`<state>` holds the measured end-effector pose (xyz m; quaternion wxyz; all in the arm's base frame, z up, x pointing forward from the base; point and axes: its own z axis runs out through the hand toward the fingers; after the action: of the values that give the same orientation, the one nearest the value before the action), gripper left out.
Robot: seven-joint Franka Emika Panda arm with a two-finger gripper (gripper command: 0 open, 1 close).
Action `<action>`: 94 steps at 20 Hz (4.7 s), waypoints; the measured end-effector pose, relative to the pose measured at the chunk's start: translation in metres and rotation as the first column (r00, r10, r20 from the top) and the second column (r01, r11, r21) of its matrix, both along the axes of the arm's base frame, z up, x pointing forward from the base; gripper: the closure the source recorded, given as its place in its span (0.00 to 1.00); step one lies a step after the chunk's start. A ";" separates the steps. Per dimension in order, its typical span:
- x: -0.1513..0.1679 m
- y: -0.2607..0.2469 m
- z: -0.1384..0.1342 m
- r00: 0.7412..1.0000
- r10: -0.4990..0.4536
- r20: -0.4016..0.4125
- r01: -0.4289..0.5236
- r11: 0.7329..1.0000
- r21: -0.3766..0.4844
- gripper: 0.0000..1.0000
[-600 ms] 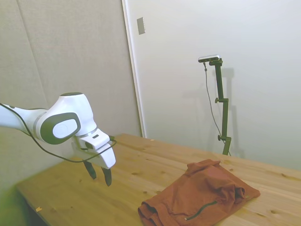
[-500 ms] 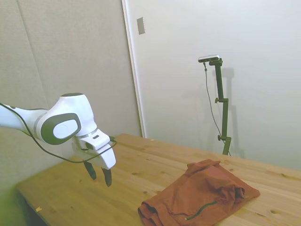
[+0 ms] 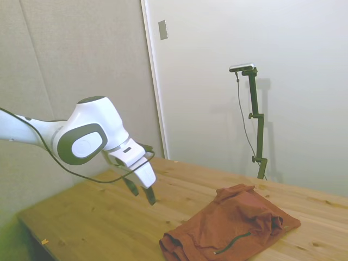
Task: Unfold the shorts
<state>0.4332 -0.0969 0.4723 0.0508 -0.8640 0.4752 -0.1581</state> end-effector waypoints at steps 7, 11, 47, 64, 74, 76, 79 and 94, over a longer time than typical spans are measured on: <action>0.047 -0.134 0.014 0.985 -0.161 0.060 0.159 0.987 0.037 0.00; 0.081 -0.206 0.013 0.960 -0.267 0.083 0.263 0.963 0.062 0.00; 0.197 -0.314 -0.102 0.920 -0.391 -0.020 0.384 0.889 0.250 1.00; 0.198 -0.293 -0.070 0.954 -0.299 0.027 0.284 0.928 0.239 1.00; 0.236 -0.110 0.032 0.992 -0.102 0.076 0.093 0.990 0.110 1.00; 0.250 -0.055 0.033 0.997 -0.057 0.059 0.053 0.997 0.065 1.00; 0.266 0.026 0.020 1.000 0.008 0.027 -0.008 1.000 0.000 1.00; 0.290 0.131 -0.039 0.992 0.083 -0.095 -0.091 0.992 -0.090 0.00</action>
<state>0.7230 0.0336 0.4334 -0.0048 -0.8917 0.4309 -0.1383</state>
